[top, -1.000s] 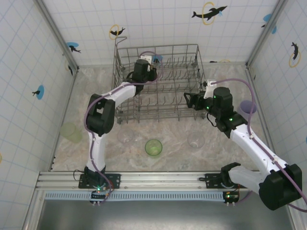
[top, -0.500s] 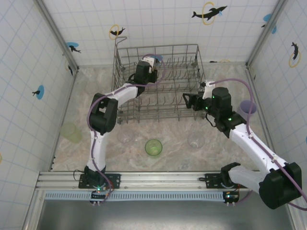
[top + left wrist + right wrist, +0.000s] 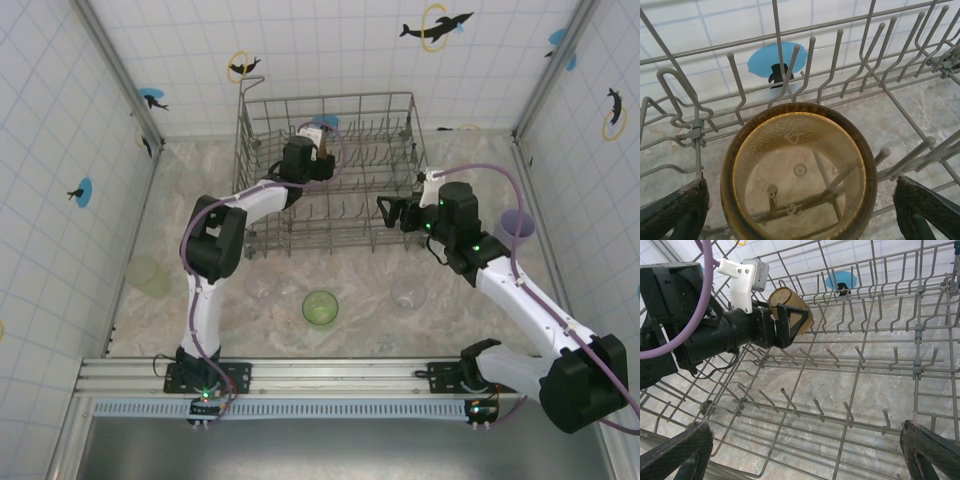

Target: Load the cups into the dish rack

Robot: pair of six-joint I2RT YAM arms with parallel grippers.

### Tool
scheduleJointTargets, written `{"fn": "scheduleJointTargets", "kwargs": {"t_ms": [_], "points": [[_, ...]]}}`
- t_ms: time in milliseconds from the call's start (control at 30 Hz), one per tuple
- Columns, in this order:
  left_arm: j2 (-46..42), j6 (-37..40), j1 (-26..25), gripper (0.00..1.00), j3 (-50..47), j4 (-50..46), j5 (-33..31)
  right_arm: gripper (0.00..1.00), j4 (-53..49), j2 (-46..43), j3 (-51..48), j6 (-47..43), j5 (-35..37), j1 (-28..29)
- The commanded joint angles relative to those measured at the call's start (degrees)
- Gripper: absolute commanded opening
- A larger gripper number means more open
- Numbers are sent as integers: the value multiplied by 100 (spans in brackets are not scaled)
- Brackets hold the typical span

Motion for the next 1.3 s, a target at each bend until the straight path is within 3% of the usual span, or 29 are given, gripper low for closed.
{"fn": "scheduleJointTargets", "kwargs": {"t_ms": [0,300,833,1033,1267], "points": [[-523,90,8,97,-158,230,-168,99,206,4,19,70,-5,48],[-1189,-120,-9,98,-361,221,-375,99,245,-98,-51,159,-28,88],[-2749,-567,-8,98,-1323,-132,-384,99,-797,-364,195,185,249,103],[-3129,-613,-8,98,-1513,-667,-432,99,-1079,-540,168,211,325,152],[-3581,-766,-9,98,-1705,-1206,-396,99,-1179,-558,108,124,356,599]]}}
